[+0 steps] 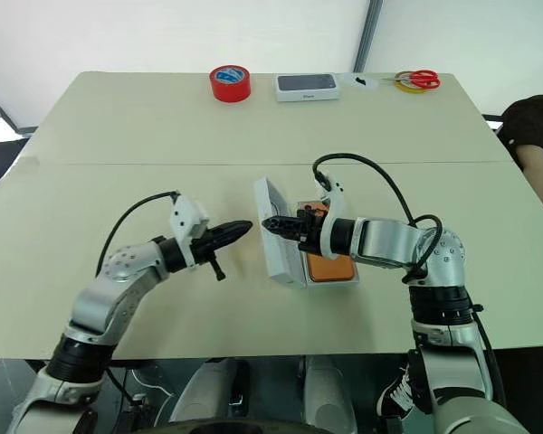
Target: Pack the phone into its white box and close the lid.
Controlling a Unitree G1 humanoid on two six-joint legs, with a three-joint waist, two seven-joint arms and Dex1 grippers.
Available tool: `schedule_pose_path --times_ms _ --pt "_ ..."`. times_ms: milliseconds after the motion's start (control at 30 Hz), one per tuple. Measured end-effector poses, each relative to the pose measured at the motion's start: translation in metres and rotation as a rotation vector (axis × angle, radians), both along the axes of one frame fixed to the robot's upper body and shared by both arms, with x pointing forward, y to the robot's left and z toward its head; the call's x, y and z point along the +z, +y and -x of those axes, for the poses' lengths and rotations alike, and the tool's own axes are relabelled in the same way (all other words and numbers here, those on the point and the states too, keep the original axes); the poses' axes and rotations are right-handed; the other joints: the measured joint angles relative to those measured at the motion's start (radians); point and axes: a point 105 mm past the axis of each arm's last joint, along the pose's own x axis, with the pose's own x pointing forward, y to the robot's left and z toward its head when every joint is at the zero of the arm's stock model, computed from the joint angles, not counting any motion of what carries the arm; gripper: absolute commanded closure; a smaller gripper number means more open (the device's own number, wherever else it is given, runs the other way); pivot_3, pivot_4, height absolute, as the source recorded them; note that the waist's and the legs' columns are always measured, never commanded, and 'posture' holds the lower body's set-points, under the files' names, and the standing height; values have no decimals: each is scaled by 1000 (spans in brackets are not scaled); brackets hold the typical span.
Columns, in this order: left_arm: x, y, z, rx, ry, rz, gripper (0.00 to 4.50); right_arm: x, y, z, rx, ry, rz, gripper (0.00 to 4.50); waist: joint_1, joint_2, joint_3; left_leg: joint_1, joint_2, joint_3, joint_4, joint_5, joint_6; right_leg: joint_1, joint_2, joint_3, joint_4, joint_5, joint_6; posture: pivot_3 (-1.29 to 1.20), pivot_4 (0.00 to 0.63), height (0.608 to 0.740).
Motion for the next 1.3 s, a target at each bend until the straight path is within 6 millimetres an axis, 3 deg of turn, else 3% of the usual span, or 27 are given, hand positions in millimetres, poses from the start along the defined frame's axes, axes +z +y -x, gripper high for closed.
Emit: schedule_pose_path --times_ms 33,167,267,400,567,767,933,1100,1300 --pt "0 -5 -2 -3 -1 -1 4500 3 -6 -1 5 -19 40 611 2 0 0 0 0 0 0 0 0 0 0 0 0 0 0 0 150 732" --pt "-7 -17 -9 1 17 -16 4500 41 -31 -1 33 -224 222 611 2 1 1 -1 0 0 0 0 1 0 0 0 -1 -1 0 0 150 732" --pt "-5 -32 -10 -22 12 -9 4500 50 -49 -7 9 -317 346 611 3 0 0 -1 1 0 0 -1 1 0 1 0 -2 -1 0 0 150 732" --pt "-6 -52 -11 -49 14 -10 4500 36 -79 -22 -51 -364 540 1830 4 0 0 -1 0 0 0 -1 1 0 1 0 -2 -2 -2 0 150 732" --pt "-8 -67 -13 -60 32 -2 4500 19 -102 -30 -45 -433 733 4459 2 0 0 -1 0 0 0 -1 1 -1 1 0 -2 -1 0 0 150 732" --pt "-9 -72 -12 -61 57 -9 4500 21 -108 -40 -42 -555 830 4459 3 0 0 -1 0 0 0 -1 1 -1 1 0 -1 -1 0 0 150 732" --pt "-6 -42 -19 36 79 -32 4500 9 -116 -40 -3 -587 931 4459 3 0 0 -1 0 0 0 -1 1 -1 1 0 -2 -1 0 0 150 732" --pt "-19 -16 -15 87 193 -97 4500 -5 -113 -30 96 -596 976 4459 3 0 0 -1 0 0 0 -1 1 -1 1 0 -2 -2 -2 0 150 732" --pt "-32 -22 4 -21 263 -199 4500 -12 -105 -19 185 -609 977 4459 4 0 0 -1 0 0 0 -1 1 -1 1 0 -1 -3 -2 0 150 732"
